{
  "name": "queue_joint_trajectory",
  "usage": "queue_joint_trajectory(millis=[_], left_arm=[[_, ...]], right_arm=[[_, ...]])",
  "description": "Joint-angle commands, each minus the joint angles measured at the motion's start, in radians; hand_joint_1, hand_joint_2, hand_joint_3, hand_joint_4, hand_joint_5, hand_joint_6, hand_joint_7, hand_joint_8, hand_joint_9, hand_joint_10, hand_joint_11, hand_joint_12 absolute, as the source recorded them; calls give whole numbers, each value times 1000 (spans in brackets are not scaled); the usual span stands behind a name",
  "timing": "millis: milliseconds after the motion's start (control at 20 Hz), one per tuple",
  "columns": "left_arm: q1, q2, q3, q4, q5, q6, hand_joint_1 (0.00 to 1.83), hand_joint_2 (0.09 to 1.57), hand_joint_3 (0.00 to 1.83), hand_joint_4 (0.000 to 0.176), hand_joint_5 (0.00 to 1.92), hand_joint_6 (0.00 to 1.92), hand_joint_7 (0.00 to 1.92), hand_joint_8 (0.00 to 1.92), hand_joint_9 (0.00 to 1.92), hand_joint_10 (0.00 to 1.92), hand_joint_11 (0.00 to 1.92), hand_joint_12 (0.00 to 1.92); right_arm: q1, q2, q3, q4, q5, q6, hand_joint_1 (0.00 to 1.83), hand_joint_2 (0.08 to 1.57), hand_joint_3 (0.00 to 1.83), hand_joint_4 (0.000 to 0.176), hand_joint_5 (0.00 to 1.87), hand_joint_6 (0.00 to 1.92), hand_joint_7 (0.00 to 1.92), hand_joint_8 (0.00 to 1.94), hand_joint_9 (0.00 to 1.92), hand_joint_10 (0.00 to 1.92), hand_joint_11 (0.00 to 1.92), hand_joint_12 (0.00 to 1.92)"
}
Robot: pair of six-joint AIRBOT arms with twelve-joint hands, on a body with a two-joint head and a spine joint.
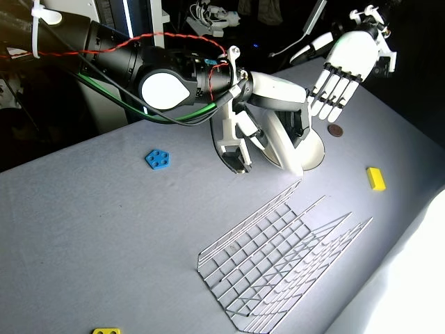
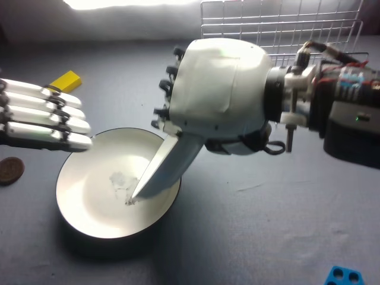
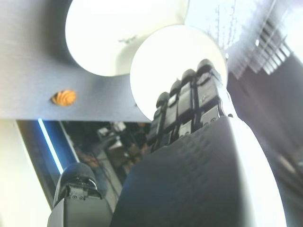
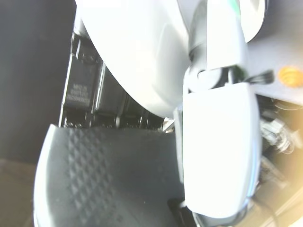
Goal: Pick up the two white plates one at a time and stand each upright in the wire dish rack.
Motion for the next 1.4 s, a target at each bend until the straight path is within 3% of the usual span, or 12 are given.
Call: queue_joint_trajectory(millis=[0,600,900,1350], left_arm=[[-11,17,5,-75,-23,-9,0,984,0,0,0,0,0,0,0,0,0,0],[-33,90,-10,-75,17,-72,0,975,0,0,0,0,0,0,0,0,0,0],[-41,94,-9,-74,13,-82,0,977,0,0,0,0,0,0,0,0,0,0],[-48,94,-16,-68,15,-85,0,988,2,0,0,0,0,0,0,0,0,0]], right_arm=[[24,9,-6,2,118,11,1259,1047,2,0,1070,765,1200,723,1311,190,1002,1006],[169,50,-24,1,27,222,1263,1043,2,0,1065,774,1234,660,1362,107,1017,975],[247,98,-23,1,-45,416,1251,1061,1,0,1033,848,1178,744,1364,81,1009,986],[299,169,-20,3,-48,718,1259,1051,0,0,1048,811,1215,689,1384,55,1012,981]])
